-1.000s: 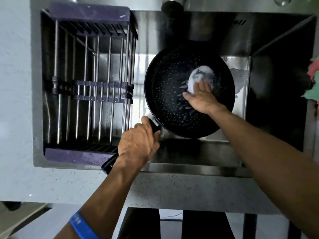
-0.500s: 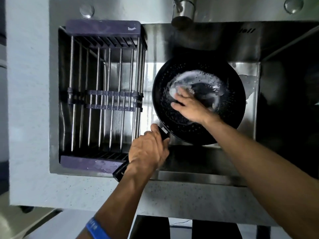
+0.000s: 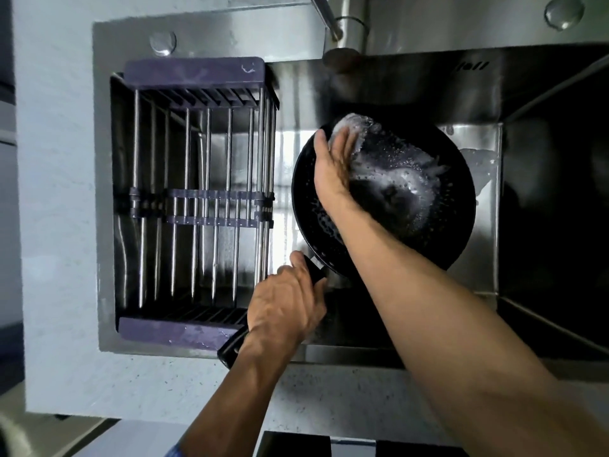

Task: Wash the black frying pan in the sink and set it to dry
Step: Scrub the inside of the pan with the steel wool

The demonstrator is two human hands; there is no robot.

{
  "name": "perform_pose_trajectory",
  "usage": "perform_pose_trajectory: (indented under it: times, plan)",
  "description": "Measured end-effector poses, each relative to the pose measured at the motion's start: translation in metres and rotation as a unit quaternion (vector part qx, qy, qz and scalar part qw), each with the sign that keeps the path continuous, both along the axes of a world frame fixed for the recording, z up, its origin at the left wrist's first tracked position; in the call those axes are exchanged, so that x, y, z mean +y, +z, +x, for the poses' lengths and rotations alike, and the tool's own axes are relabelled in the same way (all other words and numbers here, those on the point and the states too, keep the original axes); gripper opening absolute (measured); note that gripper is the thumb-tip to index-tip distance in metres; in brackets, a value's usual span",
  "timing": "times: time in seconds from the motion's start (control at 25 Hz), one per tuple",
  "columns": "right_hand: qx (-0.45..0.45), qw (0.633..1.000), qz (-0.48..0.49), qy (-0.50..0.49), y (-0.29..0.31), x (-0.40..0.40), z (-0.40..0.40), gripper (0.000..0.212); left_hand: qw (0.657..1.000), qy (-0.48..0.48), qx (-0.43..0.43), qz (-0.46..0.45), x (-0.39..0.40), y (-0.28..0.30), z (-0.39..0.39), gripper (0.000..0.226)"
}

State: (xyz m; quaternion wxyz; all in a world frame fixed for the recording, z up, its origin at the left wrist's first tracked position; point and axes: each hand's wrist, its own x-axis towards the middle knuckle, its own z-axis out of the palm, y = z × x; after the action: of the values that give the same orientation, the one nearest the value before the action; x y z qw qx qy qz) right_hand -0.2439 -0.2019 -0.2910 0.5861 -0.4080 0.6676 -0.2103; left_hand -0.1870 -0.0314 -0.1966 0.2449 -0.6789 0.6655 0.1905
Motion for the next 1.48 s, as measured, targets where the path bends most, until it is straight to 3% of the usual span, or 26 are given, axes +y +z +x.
perform_pose_trajectory:
  times: [0.2,0.28,0.4,0.52,0.6,0.64,0.72,0.76,0.8,0.88,0.92,1.0,1.08,1.2,1.24,1.28,1.4,1.44,1.48]
  plan:
    - [-0.049,0.995,0.02,-0.091,0.015,-0.015,-0.007,0.071,1.0,0.009,0.007,0.002,0.001,-0.001,-0.001,0.062]
    - [-0.104,0.994,0.019,-0.021,0.029,0.007,-0.001,0.068,1.0,0.02,0.018,0.004,0.001,-0.003,0.0,0.061]
    - [-0.131,0.977,0.022,0.164,0.037,0.079,-0.025,0.061,1.0,0.001,-0.002,0.0,0.0,-0.002,-0.001,0.062]
    - [-0.133,0.968,0.03,0.21,0.029,0.067,-0.04,0.061,1.0,-0.018,-0.015,0.012,0.001,-0.003,-0.002,0.064]
    - [-0.031,0.958,-0.028,0.284,0.006,0.026,-0.046,0.069,1.0,-0.01,-0.017,0.008,0.002,-0.003,-0.002,0.063]
    - [0.081,0.937,-0.057,0.334,-0.007,0.006,-0.059,0.072,1.0,-0.005,-0.015,0.002,0.002,-0.005,-0.001,0.062]
    - [0.355,0.851,-0.097,0.375,-0.031,-0.008,-0.107,0.075,1.0,-0.004,-0.009,-0.001,0.001,-0.005,0.0,0.062]
    - [0.439,0.817,-0.096,0.363,-0.036,-0.003,-0.131,0.075,1.0,-0.005,-0.012,-0.004,0.002,-0.003,-0.001,0.062]
    - [0.474,0.807,-0.087,0.342,-0.036,0.004,-0.145,0.075,1.0,-0.005,-0.016,-0.007,0.002,-0.001,-0.001,0.062]
    - [0.433,0.854,-0.05,0.283,-0.032,0.009,-0.13,0.077,1.0,-0.02,-0.022,-0.006,0.001,0.001,-0.004,0.062]
    - [0.361,0.898,-0.029,0.25,-0.027,0.006,-0.105,0.078,0.999,-0.032,-0.027,-0.001,0.001,0.0,-0.005,0.062]
    - [0.133,0.969,-0.003,0.21,-0.005,0.001,-0.053,0.075,0.998,-0.038,-0.042,0.009,0.0,-0.002,-0.005,0.064]
    - [-0.033,0.971,0.015,0.236,0.02,0.028,-0.032,0.068,0.998,-0.047,-0.045,0.017,0.0,0.0,-0.003,0.067]
    - [-0.122,0.918,0.047,0.375,0.044,0.098,-0.082,0.054,0.997,-0.054,-0.034,0.031,-0.001,0.001,-0.002,0.069]
    - [-0.105,0.897,0.07,0.424,0.05,0.106,-0.114,0.051,0.998,-0.043,-0.024,0.029,-0.002,0.0,-0.002,0.067]
    - [-0.042,0.872,0.084,0.481,0.052,0.103,-0.145,0.05,0.999,-0.032,-0.019,0.021,-0.002,0.0,-0.002,0.065]
    - [0.32,0.756,0.067,0.566,0.041,0.076,-0.202,0.06,0.999,-0.026,-0.021,0.008,0.0,0.0,-0.004,0.064]
    - [0.363,0.733,0.066,0.572,0.037,0.071,-0.2,0.067,0.999,-0.025,-0.018,0.007,0.001,0.0,-0.004,0.064]
    - [0.345,0.735,0.07,0.58,0.029,0.069,-0.189,0.072,0.999,-0.028,-0.021,0.007,0.001,0.001,-0.004,0.064]
